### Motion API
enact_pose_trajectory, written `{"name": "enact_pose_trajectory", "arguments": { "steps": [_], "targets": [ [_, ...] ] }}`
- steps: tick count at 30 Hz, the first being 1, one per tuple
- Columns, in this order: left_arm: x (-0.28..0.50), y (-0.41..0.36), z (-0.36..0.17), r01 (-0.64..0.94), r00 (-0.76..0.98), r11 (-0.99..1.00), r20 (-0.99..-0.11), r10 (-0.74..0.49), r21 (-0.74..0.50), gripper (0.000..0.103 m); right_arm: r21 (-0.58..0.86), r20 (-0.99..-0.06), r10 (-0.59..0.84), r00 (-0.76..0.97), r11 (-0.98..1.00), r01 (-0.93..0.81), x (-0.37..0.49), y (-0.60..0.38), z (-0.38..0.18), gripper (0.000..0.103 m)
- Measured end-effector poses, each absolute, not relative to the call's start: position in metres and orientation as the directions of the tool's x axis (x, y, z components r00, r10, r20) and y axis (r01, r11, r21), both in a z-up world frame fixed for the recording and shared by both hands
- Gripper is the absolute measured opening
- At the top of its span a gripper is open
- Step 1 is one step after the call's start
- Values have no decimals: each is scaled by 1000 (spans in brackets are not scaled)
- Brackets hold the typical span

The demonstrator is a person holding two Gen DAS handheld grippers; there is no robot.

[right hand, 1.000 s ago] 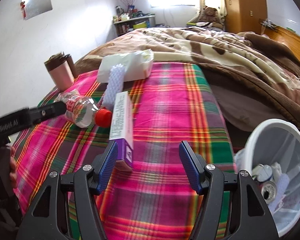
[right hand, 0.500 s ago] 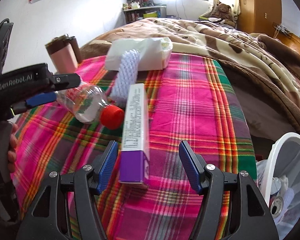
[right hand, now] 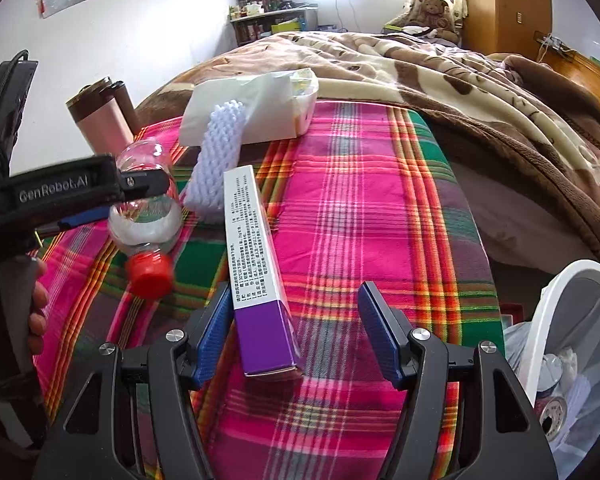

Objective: Collect trash
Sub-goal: 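Grasp the clear plastic bottle with the left tool while the right tool grasps the purple-and-white box, then carry the bottle in the left tool and the box in the right tool over the wastebasket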

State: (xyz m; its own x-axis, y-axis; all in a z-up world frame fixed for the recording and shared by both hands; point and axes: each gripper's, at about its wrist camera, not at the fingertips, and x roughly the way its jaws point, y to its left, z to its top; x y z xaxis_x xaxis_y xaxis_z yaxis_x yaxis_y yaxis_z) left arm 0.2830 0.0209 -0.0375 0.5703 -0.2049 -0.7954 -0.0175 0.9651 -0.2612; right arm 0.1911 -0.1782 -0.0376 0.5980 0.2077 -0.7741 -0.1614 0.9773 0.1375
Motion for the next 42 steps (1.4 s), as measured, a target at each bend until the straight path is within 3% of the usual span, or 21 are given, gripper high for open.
{"name": "enact_pose_trajectory", "arguments": {
  "steps": [11, 13, 17, 19, 42],
  "targets": [
    [284, 26, -40, -5, 570, 972, -799, -190, -234, 82, 121, -778, 219, 589, 972, -201, 201, -170, -41, 53],
    [285, 24, -39, 4, 579, 973, -793, -191, -231, 82, 119, -773, 220, 596, 972, -205, 202, -169, -39, 43],
    [286, 23, -40, 14, 592, 971, -781, -200, -239, 81, 123, -765, 219, 605, 973, -196, 202, -171, -39, 35],
    [285, 23, -40, 20, 595, 970, -776, -208, -244, 68, 130, -763, 222, 607, 973, -193, 202, -173, -39, 26],
    [245, 14, -26, 68, 622, 969, -749, -228, -239, 66, 183, -719, 246, 650, 969, -163, 180, -189, -28, 24]
  ]
}}
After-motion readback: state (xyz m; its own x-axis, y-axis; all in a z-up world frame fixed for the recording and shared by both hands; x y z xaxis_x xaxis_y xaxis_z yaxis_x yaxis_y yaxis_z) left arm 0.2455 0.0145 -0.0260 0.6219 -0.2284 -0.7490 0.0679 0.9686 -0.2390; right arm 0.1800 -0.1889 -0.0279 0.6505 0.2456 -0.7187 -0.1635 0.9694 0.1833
